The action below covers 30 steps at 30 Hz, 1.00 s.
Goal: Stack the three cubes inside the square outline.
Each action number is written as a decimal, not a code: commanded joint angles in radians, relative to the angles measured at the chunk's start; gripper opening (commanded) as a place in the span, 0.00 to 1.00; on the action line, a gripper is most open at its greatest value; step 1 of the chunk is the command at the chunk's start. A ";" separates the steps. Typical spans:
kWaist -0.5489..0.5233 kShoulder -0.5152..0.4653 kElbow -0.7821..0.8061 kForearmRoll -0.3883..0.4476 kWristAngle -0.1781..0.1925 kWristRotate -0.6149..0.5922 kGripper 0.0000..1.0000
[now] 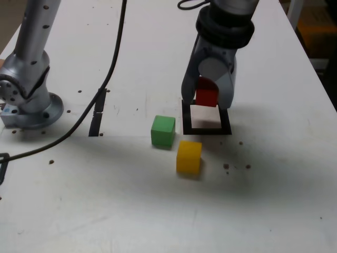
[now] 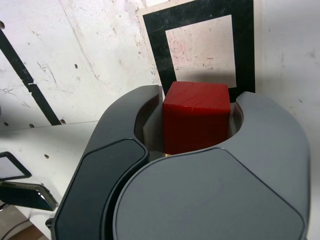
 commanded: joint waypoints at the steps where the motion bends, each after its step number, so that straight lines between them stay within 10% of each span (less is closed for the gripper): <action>1: 0.006 -0.003 0.019 -0.022 -0.002 -0.007 0.18; 30: -0.006 0.002 0.148 -0.168 -0.014 -0.168 0.20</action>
